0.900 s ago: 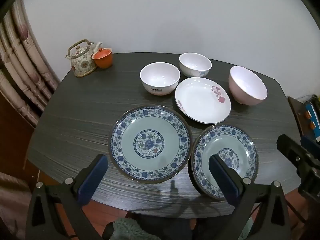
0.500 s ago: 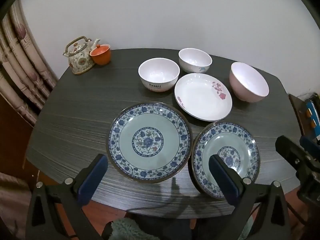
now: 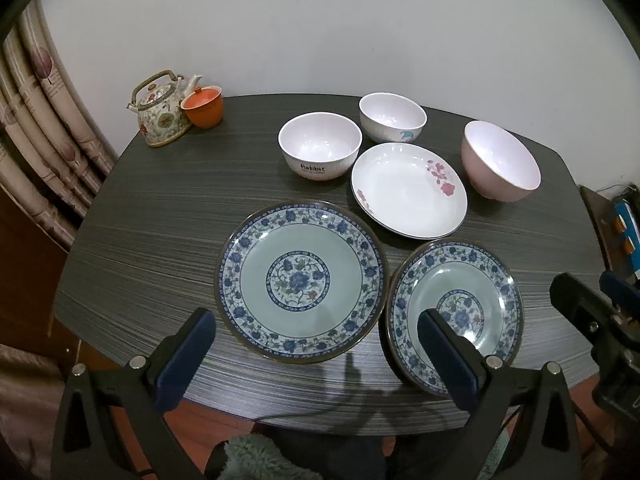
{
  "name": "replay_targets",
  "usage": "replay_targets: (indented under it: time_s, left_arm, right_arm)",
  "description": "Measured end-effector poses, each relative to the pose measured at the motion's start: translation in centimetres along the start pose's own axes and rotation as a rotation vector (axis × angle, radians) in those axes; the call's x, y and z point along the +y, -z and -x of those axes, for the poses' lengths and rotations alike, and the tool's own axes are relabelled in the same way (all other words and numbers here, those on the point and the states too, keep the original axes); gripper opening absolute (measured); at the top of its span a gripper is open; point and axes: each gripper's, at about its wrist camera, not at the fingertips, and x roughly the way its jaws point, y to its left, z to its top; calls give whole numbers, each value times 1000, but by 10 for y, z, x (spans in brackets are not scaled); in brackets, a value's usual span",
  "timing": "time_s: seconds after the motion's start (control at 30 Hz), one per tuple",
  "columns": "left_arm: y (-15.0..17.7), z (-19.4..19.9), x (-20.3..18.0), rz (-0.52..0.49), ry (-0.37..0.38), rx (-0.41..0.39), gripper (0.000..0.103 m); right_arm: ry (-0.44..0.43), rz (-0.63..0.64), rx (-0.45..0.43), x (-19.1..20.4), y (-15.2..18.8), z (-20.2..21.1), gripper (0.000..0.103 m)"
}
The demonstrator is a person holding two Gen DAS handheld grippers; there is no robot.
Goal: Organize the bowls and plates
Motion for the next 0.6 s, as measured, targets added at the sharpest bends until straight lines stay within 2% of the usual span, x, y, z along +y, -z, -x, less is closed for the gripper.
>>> replay_targets:
  time_s: [0.6]
  left_arm:
    - [-1,-7,1,1,-4,14,103]
  right_arm:
    - [1,4,15,3,0,-2,100]
